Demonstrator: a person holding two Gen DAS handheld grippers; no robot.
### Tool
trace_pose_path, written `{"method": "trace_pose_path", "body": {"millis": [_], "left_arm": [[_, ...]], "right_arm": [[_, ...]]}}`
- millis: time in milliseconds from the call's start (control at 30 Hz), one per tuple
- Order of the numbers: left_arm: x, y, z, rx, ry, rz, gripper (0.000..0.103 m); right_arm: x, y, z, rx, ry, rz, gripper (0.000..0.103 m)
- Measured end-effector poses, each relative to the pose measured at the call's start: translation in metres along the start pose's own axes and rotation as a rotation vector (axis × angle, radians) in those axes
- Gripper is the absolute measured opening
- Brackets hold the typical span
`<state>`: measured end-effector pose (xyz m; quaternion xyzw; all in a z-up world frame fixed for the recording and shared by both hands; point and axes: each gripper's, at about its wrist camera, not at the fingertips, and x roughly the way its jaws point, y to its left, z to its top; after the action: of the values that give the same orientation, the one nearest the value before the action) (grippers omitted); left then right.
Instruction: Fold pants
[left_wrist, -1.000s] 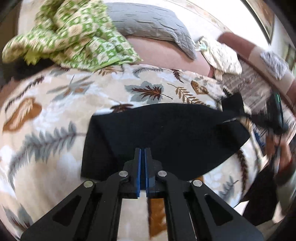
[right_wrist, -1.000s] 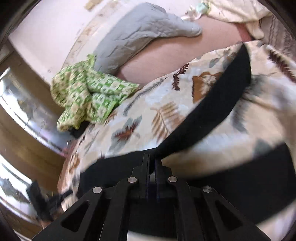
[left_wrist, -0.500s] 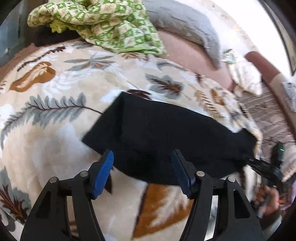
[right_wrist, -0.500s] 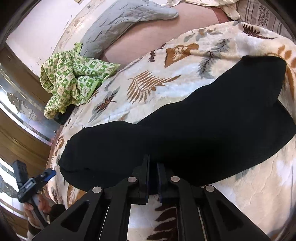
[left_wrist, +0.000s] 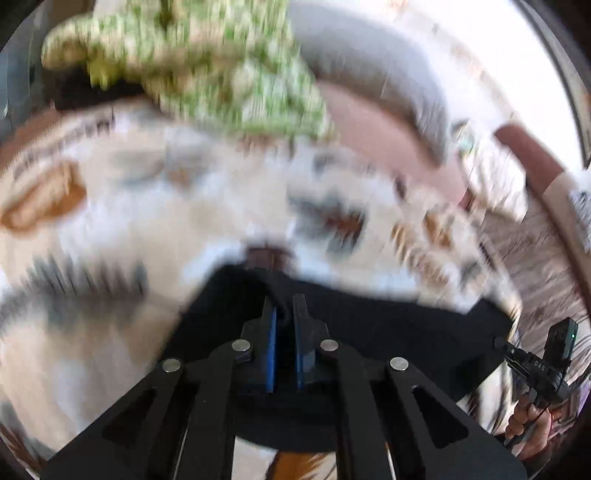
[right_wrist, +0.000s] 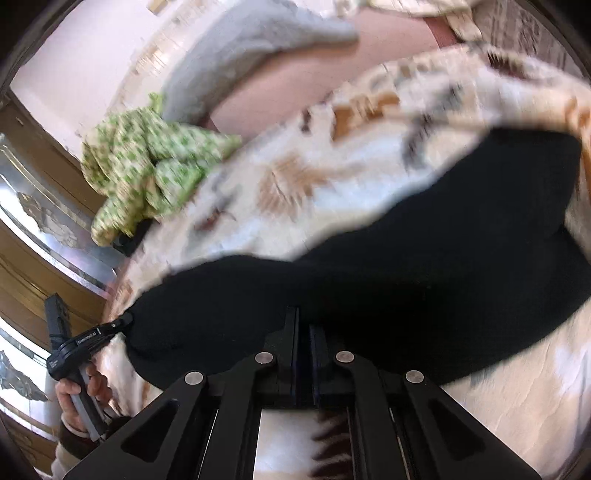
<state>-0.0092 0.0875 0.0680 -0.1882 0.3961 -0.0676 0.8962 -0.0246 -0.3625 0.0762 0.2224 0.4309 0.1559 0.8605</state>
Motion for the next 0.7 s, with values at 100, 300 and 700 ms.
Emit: {"method": "trace_pose_path", "body": {"millis": [100, 300, 700], "left_arm": [[-0.039, -0.004, 0.018, 0.026, -0.093, -0.036, 0.005], [-0.056, 0.02, -0.017, 0.049, -0.044, 0.036, 0.005], [-0.029, 0.045, -0.063, 0.021, 0.081, 0.17, 0.011]], "right_arm": [[-0.024, 0.029, 0.019, -0.062, -0.063, 0.034, 0.004], [-0.046, 0.065, -0.011, -0.175, -0.039, 0.053, 0.004], [0.005, 0.017, -0.055, -0.091, 0.138, -0.077, 0.032]]}}
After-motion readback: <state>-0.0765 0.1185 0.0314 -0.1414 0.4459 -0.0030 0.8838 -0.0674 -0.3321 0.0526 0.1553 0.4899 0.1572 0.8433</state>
